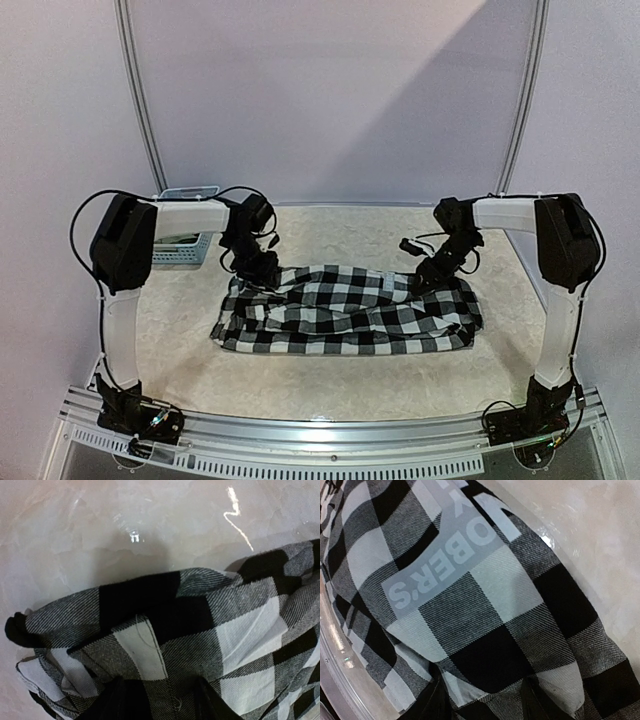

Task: Fold and stack the mixed laundry pile
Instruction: Adjust the 1/3-folded shirt at the center of the board.

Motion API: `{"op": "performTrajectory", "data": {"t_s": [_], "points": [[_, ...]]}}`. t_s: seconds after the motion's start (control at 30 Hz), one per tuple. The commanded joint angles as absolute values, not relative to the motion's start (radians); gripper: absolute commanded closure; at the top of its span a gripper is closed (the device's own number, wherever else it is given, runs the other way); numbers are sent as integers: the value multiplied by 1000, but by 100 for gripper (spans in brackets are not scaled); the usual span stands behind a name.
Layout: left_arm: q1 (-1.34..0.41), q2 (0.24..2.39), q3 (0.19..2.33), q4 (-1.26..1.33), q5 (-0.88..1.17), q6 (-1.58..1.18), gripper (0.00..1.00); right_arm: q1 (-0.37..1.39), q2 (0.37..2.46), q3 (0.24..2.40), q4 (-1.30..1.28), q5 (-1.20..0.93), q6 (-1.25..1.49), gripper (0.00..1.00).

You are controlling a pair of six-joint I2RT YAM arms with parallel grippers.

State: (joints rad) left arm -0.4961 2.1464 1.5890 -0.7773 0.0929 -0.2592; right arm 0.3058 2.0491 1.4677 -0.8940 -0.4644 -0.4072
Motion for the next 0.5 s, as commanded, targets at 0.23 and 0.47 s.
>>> {"op": "performTrajectory", "data": {"t_s": [0.23,0.47], "points": [[-654,1996,1704,-747,-74,-187,48,305,2006,1452,-923,-378,-407,48],[-831,2020,1780,-669,37,-17,42,253,1912,1531,-963,-467,-391,46]]}}
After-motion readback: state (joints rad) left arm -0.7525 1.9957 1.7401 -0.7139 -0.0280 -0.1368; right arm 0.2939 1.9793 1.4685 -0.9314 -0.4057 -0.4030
